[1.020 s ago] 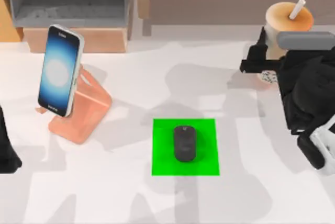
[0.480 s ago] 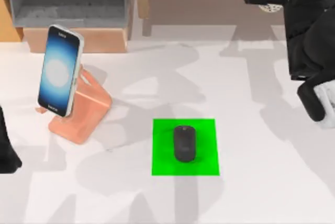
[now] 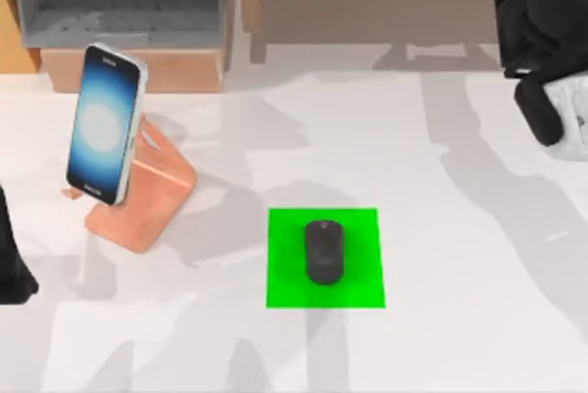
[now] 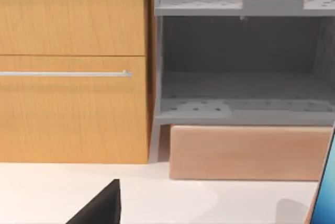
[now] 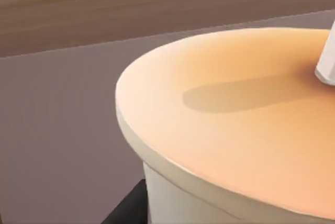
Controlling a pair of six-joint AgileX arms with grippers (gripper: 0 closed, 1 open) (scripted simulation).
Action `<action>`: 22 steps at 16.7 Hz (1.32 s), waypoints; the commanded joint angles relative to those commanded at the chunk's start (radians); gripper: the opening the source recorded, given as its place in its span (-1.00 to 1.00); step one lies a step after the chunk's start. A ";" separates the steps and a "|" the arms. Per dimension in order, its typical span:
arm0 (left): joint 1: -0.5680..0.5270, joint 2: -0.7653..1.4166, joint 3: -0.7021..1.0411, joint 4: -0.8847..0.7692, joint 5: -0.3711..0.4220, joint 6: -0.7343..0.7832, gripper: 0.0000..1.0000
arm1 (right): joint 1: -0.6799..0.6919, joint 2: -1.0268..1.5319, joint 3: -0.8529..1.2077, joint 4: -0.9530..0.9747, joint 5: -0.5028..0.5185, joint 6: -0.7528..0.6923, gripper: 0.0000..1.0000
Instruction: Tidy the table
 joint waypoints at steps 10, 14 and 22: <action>0.000 0.000 0.000 0.000 0.000 0.000 1.00 | -0.027 0.080 0.241 -0.340 -0.028 -0.009 -1.00; 0.000 0.000 0.000 0.000 0.000 0.000 1.00 | -0.030 0.090 0.315 -0.469 -0.036 -0.016 -1.00; 0.000 0.000 0.000 0.000 0.000 0.000 1.00 | -0.033 0.093 0.403 -0.632 -0.047 -0.026 -1.00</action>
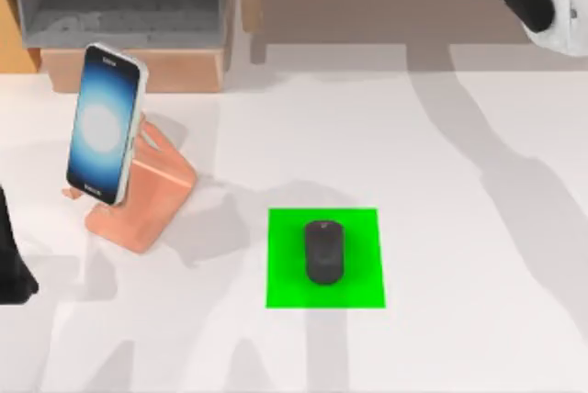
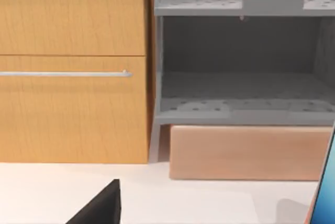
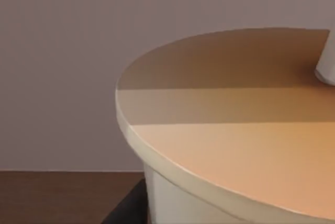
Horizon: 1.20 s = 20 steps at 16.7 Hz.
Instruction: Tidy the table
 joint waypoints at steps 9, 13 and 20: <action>0.000 0.000 0.000 0.000 0.000 0.000 1.00 | 0.006 -0.003 0.000 -0.005 -0.001 0.002 -1.00; 0.000 0.000 0.000 0.000 0.000 0.000 1.00 | 0.002 -0.030 -0.068 0.061 -0.047 -0.098 -1.00; 0.000 0.000 0.000 0.000 0.000 0.000 1.00 | -0.014 -0.125 -0.254 0.189 -0.165 -0.324 -1.00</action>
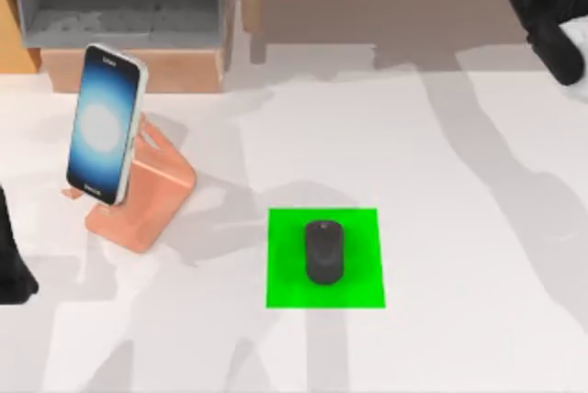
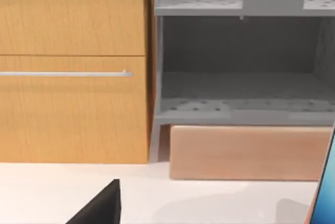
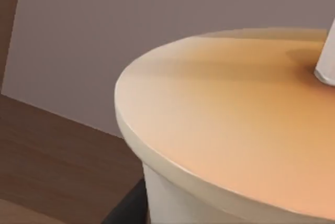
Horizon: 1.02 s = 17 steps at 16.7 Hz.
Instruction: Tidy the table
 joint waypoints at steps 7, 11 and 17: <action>0.000 0.000 0.000 0.000 0.000 0.000 1.00 | -0.017 -0.073 -0.135 0.076 -0.099 -0.148 -1.00; 0.000 0.000 0.000 0.000 0.000 0.000 1.00 | -0.027 -0.099 -0.186 0.103 -0.144 -0.205 -1.00; 0.000 0.000 0.000 0.000 0.000 0.000 1.00 | -0.040 -0.113 -0.216 0.122 -0.190 -0.243 -1.00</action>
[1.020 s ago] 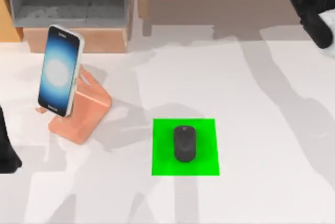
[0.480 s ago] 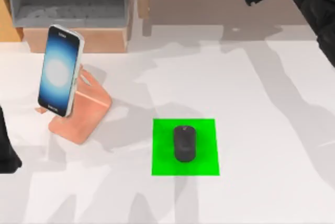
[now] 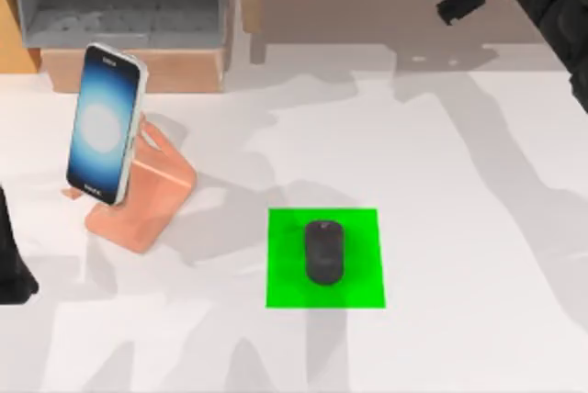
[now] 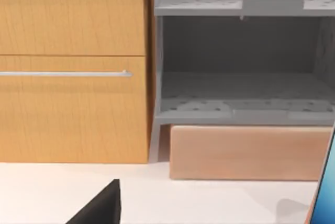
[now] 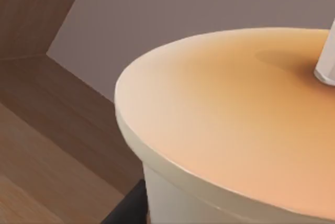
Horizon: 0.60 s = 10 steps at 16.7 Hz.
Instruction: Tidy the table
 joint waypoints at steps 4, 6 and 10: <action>0.000 0.000 0.000 0.000 0.000 0.000 1.00 | -0.003 0.007 0.008 -0.001 -0.013 0.007 -1.00; 0.000 0.000 0.000 0.000 0.000 0.000 1.00 | -0.003 0.014 0.019 -0.005 -0.014 0.019 -1.00; 0.000 0.000 0.000 0.000 0.000 0.000 1.00 | 0.003 0.037 0.055 -0.021 -0.004 0.060 -1.00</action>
